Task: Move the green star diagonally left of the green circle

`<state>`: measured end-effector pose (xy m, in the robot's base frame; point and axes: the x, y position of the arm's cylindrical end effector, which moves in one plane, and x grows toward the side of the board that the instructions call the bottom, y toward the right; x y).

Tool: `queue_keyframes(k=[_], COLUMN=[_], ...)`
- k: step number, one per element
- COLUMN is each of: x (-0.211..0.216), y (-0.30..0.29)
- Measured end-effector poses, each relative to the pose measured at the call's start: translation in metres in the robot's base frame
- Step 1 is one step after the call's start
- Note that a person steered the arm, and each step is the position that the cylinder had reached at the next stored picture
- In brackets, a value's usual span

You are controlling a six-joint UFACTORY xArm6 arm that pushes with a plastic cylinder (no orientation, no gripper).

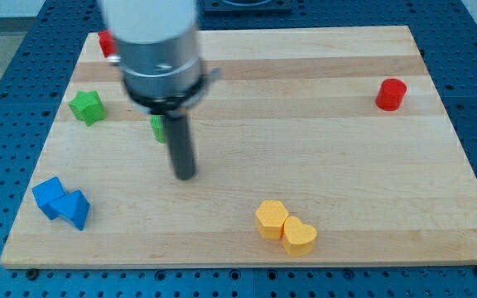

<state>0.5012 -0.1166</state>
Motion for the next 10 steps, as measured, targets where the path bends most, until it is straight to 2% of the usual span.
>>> queue_keyframes(k=[2, 3, 5, 7, 10], x=[-0.053, -0.063, -0.092, -0.148, -0.124], y=[-0.167, -0.187, -0.188, -0.188, -0.175])
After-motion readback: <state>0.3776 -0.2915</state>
